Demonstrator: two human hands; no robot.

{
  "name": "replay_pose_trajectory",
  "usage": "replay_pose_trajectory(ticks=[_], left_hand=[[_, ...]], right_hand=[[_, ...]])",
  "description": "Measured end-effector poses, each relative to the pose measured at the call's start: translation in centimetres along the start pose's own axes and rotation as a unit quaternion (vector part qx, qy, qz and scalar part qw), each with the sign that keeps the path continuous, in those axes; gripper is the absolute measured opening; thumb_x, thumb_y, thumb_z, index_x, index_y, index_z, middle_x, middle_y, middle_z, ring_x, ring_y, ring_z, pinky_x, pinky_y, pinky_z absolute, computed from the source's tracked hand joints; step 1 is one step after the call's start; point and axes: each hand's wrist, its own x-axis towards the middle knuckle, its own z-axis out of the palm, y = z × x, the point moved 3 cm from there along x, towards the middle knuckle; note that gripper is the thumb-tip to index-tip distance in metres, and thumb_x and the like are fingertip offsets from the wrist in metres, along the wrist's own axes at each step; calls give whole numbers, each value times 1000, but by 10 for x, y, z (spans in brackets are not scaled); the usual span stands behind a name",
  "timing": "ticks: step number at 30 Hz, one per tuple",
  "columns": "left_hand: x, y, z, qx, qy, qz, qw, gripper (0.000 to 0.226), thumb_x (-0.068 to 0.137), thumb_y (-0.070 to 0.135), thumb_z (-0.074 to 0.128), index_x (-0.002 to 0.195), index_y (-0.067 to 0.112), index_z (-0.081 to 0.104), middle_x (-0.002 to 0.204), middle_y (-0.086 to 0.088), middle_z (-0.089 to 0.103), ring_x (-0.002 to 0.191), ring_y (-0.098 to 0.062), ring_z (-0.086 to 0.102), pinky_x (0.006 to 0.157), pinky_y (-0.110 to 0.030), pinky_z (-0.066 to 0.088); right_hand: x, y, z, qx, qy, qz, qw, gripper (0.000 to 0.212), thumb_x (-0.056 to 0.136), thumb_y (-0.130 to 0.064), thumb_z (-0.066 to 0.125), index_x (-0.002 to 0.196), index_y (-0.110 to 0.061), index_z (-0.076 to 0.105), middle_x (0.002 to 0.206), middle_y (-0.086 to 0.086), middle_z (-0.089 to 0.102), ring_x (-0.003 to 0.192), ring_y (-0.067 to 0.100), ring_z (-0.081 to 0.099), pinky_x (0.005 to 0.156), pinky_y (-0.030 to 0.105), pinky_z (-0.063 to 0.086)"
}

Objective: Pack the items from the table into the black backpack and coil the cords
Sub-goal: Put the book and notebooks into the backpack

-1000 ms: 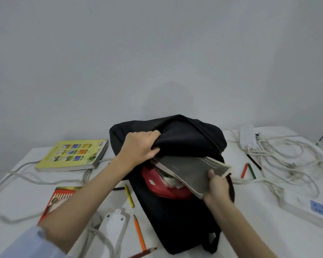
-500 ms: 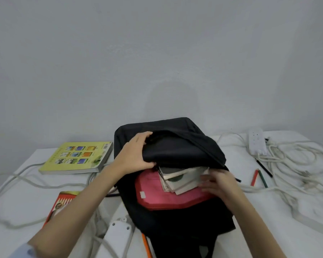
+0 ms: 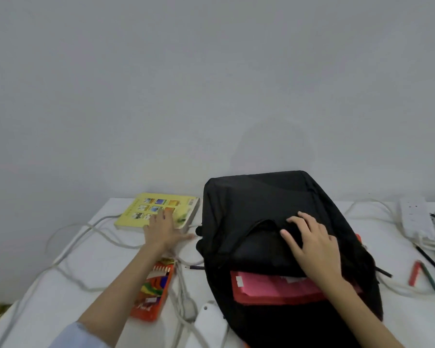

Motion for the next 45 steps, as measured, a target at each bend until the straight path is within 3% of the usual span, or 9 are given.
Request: replay_pose_trajectory(ticks=[7, 10, 17, 21, 30, 34, 39, 42, 45], left_hand=[[19, 2, 9, 106, 69, 137, 982, 44, 92, 48, 49, 116, 11, 47, 121, -8, 56, 103, -28, 56, 83, -37, 49], [18, -3, -22, -75, 201, 157, 964, 26, 95, 27, 53, 97, 2, 50, 91, -16, 62, 80, -33, 58, 66, -41, 43], [-30, -9, -147, -458, 436, 11, 775, 40, 97, 31, 50, 65, 22, 27, 62, 3, 30, 55, -6, 28, 53, -22, 27], [-52, 2, -190, -630, 296, 24, 717, 39, 94, 40, 52, 62, 20, 43, 60, 1, 41, 51, -9, 41, 51, -28, 36], [-100, 126, -114, -650, -35, 62, 756, 38, 91, 42, 55, 81, 8, 68, 67, -7, 68, 51, -14, 62, 49, -17, 48], [-87, 140, -24, -702, -74, -107, 700, 47, 92, 41, 55, 113, 0, 61, 88, -14, 64, 67, -25, 61, 61, -30, 51], [-78, 133, 15, -736, -48, -182, 650, 43, 94, 40, 52, 106, 0, 58, 82, -12, 61, 67, -26, 59, 67, -35, 49], [-75, 130, 19, -777, -67, -198, 594, 35, 96, 39, 49, 95, 5, 57, 79, -12, 63, 64, -26, 61, 56, -33, 51], [-80, 131, 21, -807, -80, -215, 544, 35, 99, 38, 43, 91, 6, 56, 68, -10, 67, 56, -26, 64, 49, -33, 53]], right_hand=[[16, 3, -1, 32, 65, -8, 997, 21, 82, -31, 68, 81, -12, 59, 81, 1, 60, 65, 29, 60, 51, 29, 37], [16, 4, 1, 31, 83, -13, 996, 21, 83, -29, 69, 78, -12, 59, 74, 1, 59, 59, 26, 58, 48, 26, 32], [13, 5, 0, 40, 100, -26, 994, 37, 85, -45, 43, 78, -13, 60, 72, 0, 58, 58, 24, 55, 49, 24, 29], [15, 6, 0, 53, 79, -16, 995, 28, 86, -41, 58, 77, -14, 61, 76, -1, 61, 63, 26, 58, 51, 26, 31], [27, 6, -32, -3, -103, 52, 993, 25, 86, -47, 58, 88, -27, 72, 86, 0, 61, 89, 23, 56, 74, 34, 29], [11, 30, -53, 310, -181, 150, 921, 37, 94, -36, 50, 64, -22, 67, 65, -7, 66, 74, 14, 62, 74, 27, 43], [-63, 41, -97, 471, 91, 281, 831, 17, 95, -18, 50, 85, -10, 62, 74, 2, 63, 72, 15, 60, 62, 11, 47], [-102, 25, -75, 617, -31, 408, 673, 22, 92, -23, 56, 107, -9, 49, 100, 12, 58, 92, 27, 62, 72, 31, 53], [-114, 16, -60, 616, -114, 440, 644, 61, 70, -44, 71, 114, -8, 50, 111, 8, 60, 105, 23, 59, 90, 34, 48]])
